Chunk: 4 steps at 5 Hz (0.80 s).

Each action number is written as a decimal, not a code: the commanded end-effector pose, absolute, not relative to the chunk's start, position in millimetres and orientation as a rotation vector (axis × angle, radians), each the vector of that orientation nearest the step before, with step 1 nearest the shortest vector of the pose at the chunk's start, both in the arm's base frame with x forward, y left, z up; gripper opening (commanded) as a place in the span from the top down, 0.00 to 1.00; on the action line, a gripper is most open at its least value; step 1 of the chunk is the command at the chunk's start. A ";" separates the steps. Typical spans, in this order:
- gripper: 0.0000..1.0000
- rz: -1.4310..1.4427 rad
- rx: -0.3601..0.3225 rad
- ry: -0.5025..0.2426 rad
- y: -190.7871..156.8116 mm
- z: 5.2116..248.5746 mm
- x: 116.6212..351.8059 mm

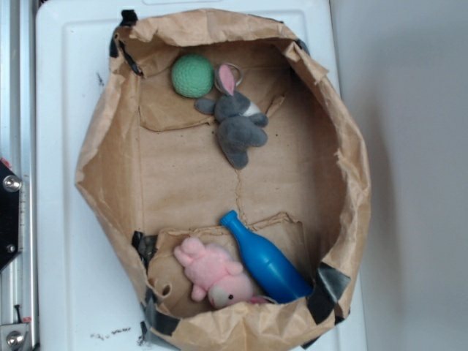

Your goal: Grab the green ball.

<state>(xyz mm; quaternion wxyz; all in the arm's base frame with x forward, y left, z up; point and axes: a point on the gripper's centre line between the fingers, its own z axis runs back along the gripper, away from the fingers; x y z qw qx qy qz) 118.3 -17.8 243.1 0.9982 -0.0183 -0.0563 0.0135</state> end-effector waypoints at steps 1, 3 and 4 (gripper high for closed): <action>0.00 0.027 -0.037 -0.113 -17.8 243.1 118.3; 0.00 0.115 0.032 -0.103 20.0 220.5 174.3; 0.00 0.097 0.049 -0.145 37.1 219.8 194.8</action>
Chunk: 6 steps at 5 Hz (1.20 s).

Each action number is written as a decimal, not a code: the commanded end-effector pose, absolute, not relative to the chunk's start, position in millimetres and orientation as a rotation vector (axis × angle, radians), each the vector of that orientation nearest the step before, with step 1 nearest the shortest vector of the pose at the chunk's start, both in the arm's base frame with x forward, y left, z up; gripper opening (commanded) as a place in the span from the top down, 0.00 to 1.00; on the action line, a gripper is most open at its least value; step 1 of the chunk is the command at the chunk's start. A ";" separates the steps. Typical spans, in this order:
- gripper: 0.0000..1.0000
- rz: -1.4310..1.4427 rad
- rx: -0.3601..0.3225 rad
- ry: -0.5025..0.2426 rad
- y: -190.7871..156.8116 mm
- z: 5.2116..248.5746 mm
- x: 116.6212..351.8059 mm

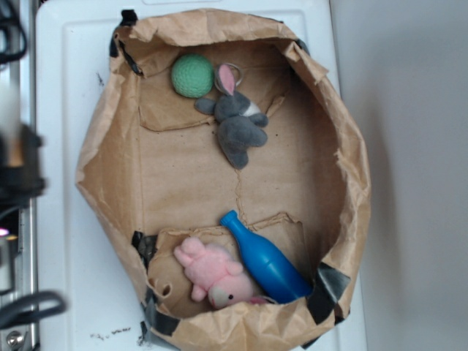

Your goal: Grab the green ball.

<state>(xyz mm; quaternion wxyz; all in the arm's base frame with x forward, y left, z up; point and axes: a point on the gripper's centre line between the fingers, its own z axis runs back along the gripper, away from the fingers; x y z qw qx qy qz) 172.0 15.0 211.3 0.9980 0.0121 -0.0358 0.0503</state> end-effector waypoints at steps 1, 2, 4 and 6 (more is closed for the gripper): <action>0.00 0.008 0.049 -0.181 49.7 213.2 220.5; 0.00 -0.090 0.046 -0.206 53.4 223.3 226.7; 0.00 -0.090 0.046 -0.206 53.4 223.3 226.7; 0.00 -0.244 -0.001 -0.299 61.8 193.5 222.8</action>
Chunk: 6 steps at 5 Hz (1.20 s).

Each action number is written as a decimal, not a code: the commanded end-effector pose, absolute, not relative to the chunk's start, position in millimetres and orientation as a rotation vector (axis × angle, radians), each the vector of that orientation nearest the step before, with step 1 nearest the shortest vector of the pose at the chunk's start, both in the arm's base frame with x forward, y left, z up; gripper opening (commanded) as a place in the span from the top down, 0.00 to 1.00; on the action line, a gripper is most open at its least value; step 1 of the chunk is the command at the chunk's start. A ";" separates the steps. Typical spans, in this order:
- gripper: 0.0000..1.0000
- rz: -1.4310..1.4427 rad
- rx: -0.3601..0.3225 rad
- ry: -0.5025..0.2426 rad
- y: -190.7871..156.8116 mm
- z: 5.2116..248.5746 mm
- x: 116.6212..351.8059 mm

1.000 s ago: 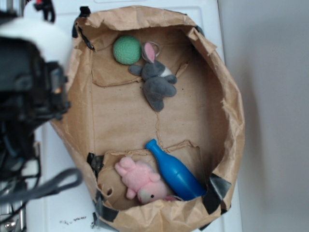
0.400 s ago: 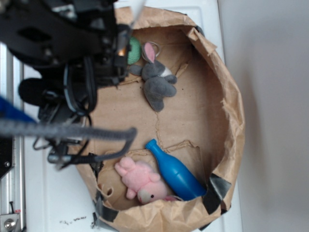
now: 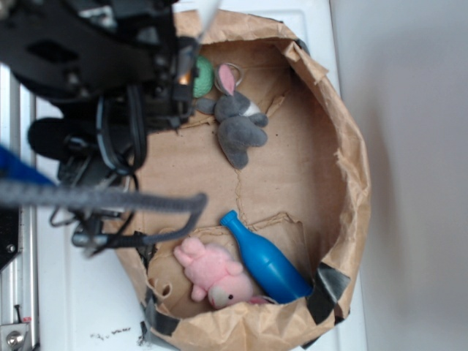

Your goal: Grab the green ball.

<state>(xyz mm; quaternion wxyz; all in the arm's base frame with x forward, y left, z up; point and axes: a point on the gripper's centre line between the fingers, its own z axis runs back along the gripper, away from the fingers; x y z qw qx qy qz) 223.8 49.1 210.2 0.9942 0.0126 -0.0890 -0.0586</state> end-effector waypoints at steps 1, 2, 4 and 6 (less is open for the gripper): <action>0.00 -0.332 0.002 -0.322 80.2 180.2 234.0; 0.00 -0.365 0.031 -0.300 96.0 168.2 245.0; 0.00 -0.364 0.077 -0.185 101.7 148.2 265.0; 0.00 -0.443 0.128 -0.158 98.9 105.5 285.5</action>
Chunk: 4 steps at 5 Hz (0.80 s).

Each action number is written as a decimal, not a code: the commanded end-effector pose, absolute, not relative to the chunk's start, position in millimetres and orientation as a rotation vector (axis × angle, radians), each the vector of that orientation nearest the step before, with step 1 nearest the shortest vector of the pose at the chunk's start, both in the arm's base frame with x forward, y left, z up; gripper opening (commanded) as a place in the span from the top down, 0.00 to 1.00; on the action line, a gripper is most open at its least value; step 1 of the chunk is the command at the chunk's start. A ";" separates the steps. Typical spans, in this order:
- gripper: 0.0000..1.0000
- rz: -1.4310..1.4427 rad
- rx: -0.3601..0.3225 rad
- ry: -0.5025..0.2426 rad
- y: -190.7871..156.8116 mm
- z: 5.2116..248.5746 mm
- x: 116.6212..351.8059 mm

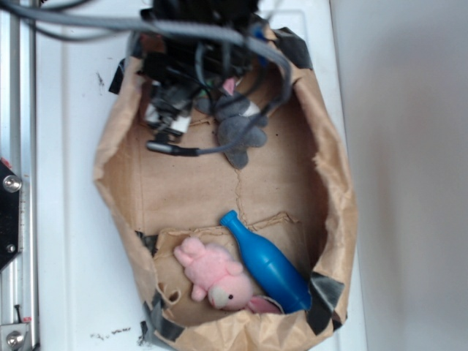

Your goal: Grab the green ball.

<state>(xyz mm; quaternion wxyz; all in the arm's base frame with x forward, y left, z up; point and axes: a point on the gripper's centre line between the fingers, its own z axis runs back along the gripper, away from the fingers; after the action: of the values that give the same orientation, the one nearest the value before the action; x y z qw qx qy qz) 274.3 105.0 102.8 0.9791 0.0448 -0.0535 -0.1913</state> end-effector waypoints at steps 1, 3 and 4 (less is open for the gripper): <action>0.00 -0.494 0.107 -0.177 95.9 104.2 283.7; 0.00 -0.669 0.120 -0.222 114.6 96.4 270.0; 0.00 -0.669 0.120 -0.222 114.6 96.4 270.0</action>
<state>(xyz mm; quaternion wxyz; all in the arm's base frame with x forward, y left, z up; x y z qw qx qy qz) 268.9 109.4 83.4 0.9391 0.0407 -0.0959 -0.3275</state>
